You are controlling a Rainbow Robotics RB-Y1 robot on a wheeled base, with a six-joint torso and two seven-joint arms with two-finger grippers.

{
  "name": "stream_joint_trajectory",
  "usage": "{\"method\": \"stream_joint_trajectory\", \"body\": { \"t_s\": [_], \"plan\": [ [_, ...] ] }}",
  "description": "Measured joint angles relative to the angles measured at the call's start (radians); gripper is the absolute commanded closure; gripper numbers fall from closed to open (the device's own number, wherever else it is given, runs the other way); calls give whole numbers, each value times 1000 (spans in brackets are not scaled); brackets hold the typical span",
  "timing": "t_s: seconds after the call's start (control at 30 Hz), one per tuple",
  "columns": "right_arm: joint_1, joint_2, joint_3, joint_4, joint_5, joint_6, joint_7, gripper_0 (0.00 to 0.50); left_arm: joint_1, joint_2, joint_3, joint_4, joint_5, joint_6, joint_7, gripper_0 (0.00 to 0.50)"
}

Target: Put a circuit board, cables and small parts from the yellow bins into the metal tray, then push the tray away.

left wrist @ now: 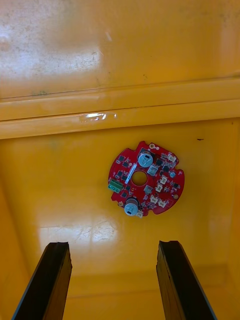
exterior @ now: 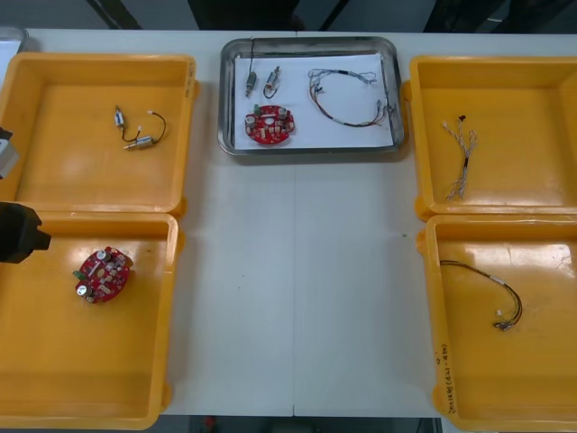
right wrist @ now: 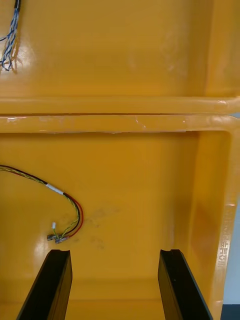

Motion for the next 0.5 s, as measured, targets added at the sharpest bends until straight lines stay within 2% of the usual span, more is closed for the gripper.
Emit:
{"method": "stream_joint_trajectory", "body": {
  "t_s": [0.5],
  "plan": [
    [3, 0, -1, 0, 9, 0, -31, 0, 0, 0, 0, 0, 0, 0, 0, 0]
  ]
}}
